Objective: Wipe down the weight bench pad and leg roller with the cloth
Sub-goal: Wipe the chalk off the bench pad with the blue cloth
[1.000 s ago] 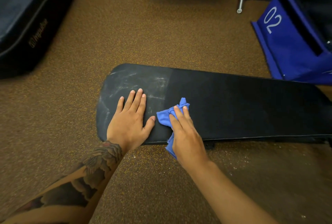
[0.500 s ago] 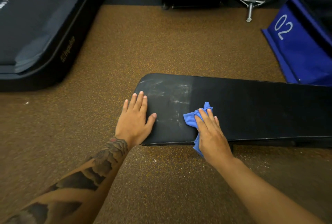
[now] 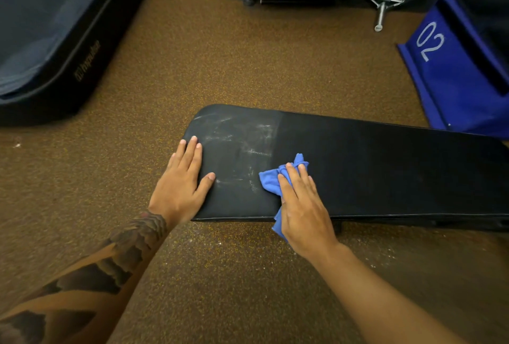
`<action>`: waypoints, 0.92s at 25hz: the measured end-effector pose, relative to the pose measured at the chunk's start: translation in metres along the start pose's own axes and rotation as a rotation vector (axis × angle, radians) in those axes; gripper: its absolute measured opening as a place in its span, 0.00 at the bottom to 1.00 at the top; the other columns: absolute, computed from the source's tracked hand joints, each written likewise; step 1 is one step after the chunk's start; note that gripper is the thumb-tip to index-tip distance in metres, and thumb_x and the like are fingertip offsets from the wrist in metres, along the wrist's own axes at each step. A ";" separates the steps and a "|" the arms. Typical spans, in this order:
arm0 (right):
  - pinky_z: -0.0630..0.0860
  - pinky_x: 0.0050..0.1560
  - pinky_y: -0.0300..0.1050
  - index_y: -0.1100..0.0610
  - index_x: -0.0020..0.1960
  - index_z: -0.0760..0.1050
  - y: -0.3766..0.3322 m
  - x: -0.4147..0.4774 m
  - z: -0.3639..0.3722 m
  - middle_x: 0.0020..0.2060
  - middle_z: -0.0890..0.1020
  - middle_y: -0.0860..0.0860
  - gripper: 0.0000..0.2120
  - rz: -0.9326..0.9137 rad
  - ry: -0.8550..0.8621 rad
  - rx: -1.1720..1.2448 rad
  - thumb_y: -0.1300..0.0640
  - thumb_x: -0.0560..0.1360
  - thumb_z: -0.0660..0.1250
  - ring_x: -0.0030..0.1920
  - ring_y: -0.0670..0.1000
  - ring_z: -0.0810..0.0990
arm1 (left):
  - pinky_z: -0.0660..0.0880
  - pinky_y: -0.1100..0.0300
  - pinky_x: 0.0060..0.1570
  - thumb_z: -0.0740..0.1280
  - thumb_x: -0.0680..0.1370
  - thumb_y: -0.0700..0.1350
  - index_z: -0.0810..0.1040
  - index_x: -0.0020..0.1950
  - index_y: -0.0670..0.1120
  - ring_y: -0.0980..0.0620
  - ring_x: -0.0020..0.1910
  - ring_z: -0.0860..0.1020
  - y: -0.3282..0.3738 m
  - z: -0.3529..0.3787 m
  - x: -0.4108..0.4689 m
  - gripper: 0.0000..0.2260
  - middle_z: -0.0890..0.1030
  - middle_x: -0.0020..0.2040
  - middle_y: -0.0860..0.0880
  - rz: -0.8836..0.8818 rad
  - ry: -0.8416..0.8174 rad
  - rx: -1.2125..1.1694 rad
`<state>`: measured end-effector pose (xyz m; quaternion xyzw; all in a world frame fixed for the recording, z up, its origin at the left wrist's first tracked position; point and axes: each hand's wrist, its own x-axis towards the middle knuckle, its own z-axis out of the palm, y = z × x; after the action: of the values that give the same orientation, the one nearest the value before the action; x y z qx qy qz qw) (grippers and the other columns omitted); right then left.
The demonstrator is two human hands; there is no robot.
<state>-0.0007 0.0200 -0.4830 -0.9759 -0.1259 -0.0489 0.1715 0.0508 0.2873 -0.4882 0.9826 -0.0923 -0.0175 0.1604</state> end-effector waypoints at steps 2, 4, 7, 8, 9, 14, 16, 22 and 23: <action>0.57 0.72 0.58 0.65 0.70 0.65 -0.003 0.001 0.003 0.72 0.64 0.61 0.25 0.020 0.015 0.042 0.61 0.75 0.46 0.74 0.62 0.54 | 0.47 0.49 0.78 0.45 0.79 0.63 0.50 0.80 0.41 0.51 0.79 0.40 0.000 0.000 0.000 0.36 0.46 0.81 0.48 0.007 -0.004 0.010; 0.57 0.72 0.57 0.66 0.69 0.65 -0.006 0.004 0.002 0.72 0.64 0.62 0.25 0.035 0.041 0.060 0.63 0.74 0.49 0.74 0.63 0.55 | 0.46 0.50 0.78 0.46 0.79 0.62 0.50 0.80 0.41 0.50 0.79 0.40 0.000 0.000 0.000 0.36 0.46 0.81 0.48 0.015 -0.002 0.021; 0.56 0.72 0.57 0.67 0.69 0.64 -0.015 0.017 0.004 0.72 0.62 0.62 0.29 0.106 0.052 0.106 0.70 0.68 0.62 0.74 0.63 0.52 | 0.43 0.51 0.77 0.45 0.80 0.62 0.49 0.80 0.40 0.49 0.79 0.40 -0.002 0.000 0.000 0.35 0.45 0.81 0.46 0.036 -0.015 0.047; 0.57 0.72 0.58 0.67 0.69 0.65 -0.018 0.023 0.005 0.72 0.62 0.62 0.30 0.130 0.064 0.112 0.72 0.67 0.64 0.74 0.64 0.53 | 0.42 0.51 0.77 0.45 0.80 0.62 0.49 0.80 0.40 0.48 0.79 0.40 -0.002 0.000 0.000 0.35 0.45 0.81 0.46 0.044 -0.016 0.057; 0.59 0.71 0.59 0.67 0.69 0.65 -0.021 0.031 0.007 0.71 0.63 0.62 0.29 0.141 0.072 0.114 0.73 0.68 0.63 0.74 0.64 0.54 | 0.41 0.52 0.77 0.45 0.80 0.61 0.49 0.80 0.40 0.47 0.79 0.40 -0.002 0.000 0.001 0.35 0.45 0.81 0.45 0.050 -0.015 0.069; 0.59 0.72 0.56 0.66 0.69 0.64 -0.029 0.046 0.014 0.72 0.62 0.61 0.24 0.120 0.038 0.100 0.71 0.73 0.59 0.75 0.62 0.52 | 0.45 0.49 0.77 0.45 0.80 0.60 0.52 0.79 0.38 0.44 0.80 0.45 -0.003 -0.001 0.004 0.35 0.49 0.81 0.41 0.139 -0.012 0.128; 0.56 0.72 0.52 0.65 0.71 0.62 -0.031 0.032 0.013 0.74 0.59 0.59 0.27 0.094 0.020 0.114 0.72 0.72 0.59 0.75 0.60 0.49 | 0.45 0.49 0.77 0.46 0.80 0.59 0.52 0.79 0.38 0.44 0.80 0.45 -0.003 -0.001 0.004 0.34 0.50 0.81 0.41 0.145 -0.009 0.121; 0.60 0.70 0.52 0.64 0.72 0.61 -0.023 0.023 0.005 0.75 0.58 0.57 0.28 0.106 0.016 0.129 0.72 0.73 0.59 0.76 0.58 0.48 | 0.44 0.50 0.77 0.45 0.79 0.60 0.51 0.80 0.39 0.46 0.79 0.44 -0.001 -0.003 0.004 0.35 0.49 0.81 0.42 0.135 -0.009 0.111; 0.59 0.71 0.53 0.64 0.72 0.61 -0.025 0.035 0.006 0.74 0.58 0.58 0.27 0.128 0.012 0.126 0.72 0.73 0.58 0.76 0.58 0.47 | 0.44 0.50 0.77 0.45 0.79 0.60 0.51 0.80 0.39 0.45 0.79 0.45 -0.001 -0.003 0.003 0.35 0.49 0.81 0.42 0.135 -0.006 0.111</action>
<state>0.0267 0.0523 -0.4755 -0.9689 -0.0652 -0.0355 0.2360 0.0545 0.2888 -0.4854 0.9814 -0.1597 -0.0045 0.1064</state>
